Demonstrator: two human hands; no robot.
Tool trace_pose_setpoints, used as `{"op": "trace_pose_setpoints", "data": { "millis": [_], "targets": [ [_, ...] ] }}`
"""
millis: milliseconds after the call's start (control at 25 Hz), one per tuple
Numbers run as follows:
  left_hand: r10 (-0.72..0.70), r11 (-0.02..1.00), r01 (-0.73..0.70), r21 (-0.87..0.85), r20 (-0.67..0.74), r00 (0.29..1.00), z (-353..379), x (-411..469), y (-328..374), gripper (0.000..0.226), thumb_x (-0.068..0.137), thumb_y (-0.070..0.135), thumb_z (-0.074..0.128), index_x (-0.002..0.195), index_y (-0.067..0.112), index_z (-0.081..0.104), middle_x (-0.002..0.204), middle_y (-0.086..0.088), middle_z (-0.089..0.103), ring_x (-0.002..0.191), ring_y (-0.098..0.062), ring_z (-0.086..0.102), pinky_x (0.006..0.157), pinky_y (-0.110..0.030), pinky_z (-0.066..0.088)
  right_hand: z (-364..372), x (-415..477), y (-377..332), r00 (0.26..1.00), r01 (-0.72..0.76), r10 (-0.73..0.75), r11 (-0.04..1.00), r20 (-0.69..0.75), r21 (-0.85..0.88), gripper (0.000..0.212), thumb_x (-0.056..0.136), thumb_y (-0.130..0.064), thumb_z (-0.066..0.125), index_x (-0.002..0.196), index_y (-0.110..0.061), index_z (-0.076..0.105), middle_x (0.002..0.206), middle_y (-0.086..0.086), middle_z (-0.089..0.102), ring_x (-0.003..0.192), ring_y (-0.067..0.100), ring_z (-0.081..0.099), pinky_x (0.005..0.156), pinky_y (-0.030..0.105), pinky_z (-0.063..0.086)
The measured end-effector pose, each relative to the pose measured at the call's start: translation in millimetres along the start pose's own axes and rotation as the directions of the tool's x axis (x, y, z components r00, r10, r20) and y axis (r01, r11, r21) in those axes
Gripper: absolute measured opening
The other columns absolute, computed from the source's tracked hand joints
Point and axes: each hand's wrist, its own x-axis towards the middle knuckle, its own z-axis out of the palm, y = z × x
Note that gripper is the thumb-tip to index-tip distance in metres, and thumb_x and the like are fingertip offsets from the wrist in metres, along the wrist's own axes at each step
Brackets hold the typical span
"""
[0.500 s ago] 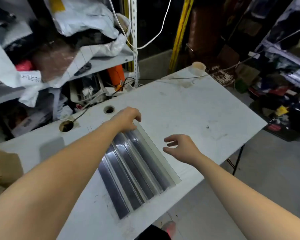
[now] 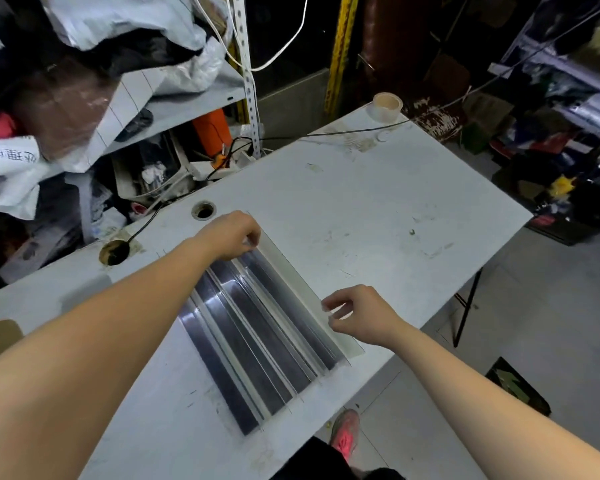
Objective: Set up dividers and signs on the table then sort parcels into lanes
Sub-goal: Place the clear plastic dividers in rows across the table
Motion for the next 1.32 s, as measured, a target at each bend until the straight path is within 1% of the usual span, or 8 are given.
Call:
{"op": "trace_pose_setpoints", "data": {
  "millis": [200, 360, 480, 640, 880, 960, 1120, 1320],
  "targets": [
    [0.012, 1.000, -0.012, -0.004, -0.007, 1.000, -0.7, 3.4, -7.5, 0.008, 0.086, 0.019, 0.078, 0.089, 0.023, 0.071, 0.102, 0.003, 0.066, 0.095, -0.018, 0.062, 0.087, -0.039, 0.054, 4.3, -1.8, 12.4, 0.999, -0.008, 0.008, 1.000, -0.042, 0.004, 0.035, 0.085, -0.005, 0.067, 0.117, -0.017, 0.076, 0.104, -0.009, 0.077, 0.087, -0.004, 0.069, 0.070, 0.004, 0.047],
    [0.001, 1.000, -0.002, -0.011, -0.023, 1.000, -6.5, 6.4, -13.9, 0.009, 0.087, 0.019, 0.078, 0.086, 0.023, 0.070, 0.095, 0.005, 0.065, 0.094, -0.018, 0.062, 0.084, -0.038, 0.053, -1.3, -2.1, 16.5, 0.999, -0.008, 0.007, 1.000, -0.050, -0.028, 0.035, 0.087, -0.007, 0.067, 0.119, -0.018, 0.076, 0.109, -0.009, 0.077, 0.090, -0.005, 0.069, 0.072, 0.002, 0.047],
    [-0.022, 1.000, 0.022, -0.013, -0.050, 0.998, -13.2, 13.9, -16.2, 0.014, 0.089, 0.018, 0.076, 0.083, 0.025, 0.066, 0.093, 0.007, 0.063, 0.093, -0.016, 0.061, 0.079, -0.032, 0.048, -8.2, -5.2, 21.3, 0.999, -0.023, 0.021, 0.999, -0.050, -0.044, 0.035, 0.088, -0.009, 0.067, 0.119, -0.020, 0.077, 0.112, -0.010, 0.076, 0.091, -0.002, 0.070, 0.078, 0.009, 0.053],
    [-0.059, 0.997, 0.055, -0.047, -0.086, 0.995, -23.5, 30.1, -14.5, 0.012, 0.088, 0.016, 0.077, 0.082, 0.022, 0.069, 0.094, 0.004, 0.067, 0.094, -0.019, 0.064, 0.085, -0.039, 0.054, -22.9, -7.3, 27.3, 0.998, -0.022, 0.019, 0.999, -0.060, -0.048, 0.034, 0.089, -0.009, 0.067, 0.119, -0.022, 0.077, 0.113, -0.011, 0.076, 0.094, 0.001, 0.071, 0.084, 0.017, 0.056],
    [-0.092, 0.994, 0.083, -0.072, -0.132, 0.987, -30.9, 71.8, 3.4, 0.008, 0.087, 0.014, 0.078, 0.085, 0.018, 0.071, 0.095, 0.001, 0.069, 0.093, -0.020, 0.063, 0.082, -0.036, 0.052, -55.7, 0.0, 53.0, 0.998, -0.026, 0.025, 1.000, -0.060, -0.015, 0.029, 0.087, -0.012, 0.070, 0.111, -0.026, 0.080, 0.106, -0.019, 0.076, 0.092, -0.007, 0.069, 0.072, 0.006, 0.051],
    [-0.135, 0.989, 0.125, -0.077, -0.138, 0.981, -31.1, 87.5, 13.4, 0.007, 0.088, 0.014, 0.077, 0.089, 0.017, 0.071, 0.098, 0.001, 0.067, 0.093, -0.019, 0.061, 0.079, -0.032, 0.047, -70.1, 5.0, 64.6, 0.997, -0.018, 0.018, 1.000, -0.069, 0.009, 0.029, 0.087, -0.012, 0.071, 0.110, -0.026, 0.080, 0.104, -0.020, 0.076, 0.092, -0.009, 0.069, 0.072, 0.005, 0.049],
    [-0.155, 0.987, 0.145, -0.067, -0.175, 0.972, -38.1, 125.6, 44.0, 0.007, 0.089, 0.013, 0.076, 0.088, 0.017, 0.070, 0.100, -0.001, 0.067, 0.095, -0.020, 0.060, 0.079, -0.030, 0.044, -109.8, 16.4, 88.3, 0.996, -0.003, 0.006, 0.999, -0.093, 0.036, 0.027, 0.089, -0.013, 0.070, 0.110, -0.027, 0.080, 0.104, -0.020, 0.077, 0.091, -0.009, 0.069, 0.077, 0.008, 0.052],
    [-0.168, 0.986, 0.168, -0.015, -0.189, 0.967, -48.6, 181.9, 84.1, 0.004, 0.090, 0.014, 0.075, 0.092, 0.016, 0.072, 0.102, 0.000, 0.067, 0.096, -0.020, 0.059, 0.077, -0.029, 0.041, -160.6, 37.5, 122.0, 0.994, 0.026, -0.022, 0.999, -0.103, 0.041, 0.032, 0.088, -0.013, 0.069, 0.116, -0.026, 0.079, 0.112, -0.018, 0.076, 0.096, -0.006, 0.069, 0.091, 0.023, 0.058]
  ]
}}
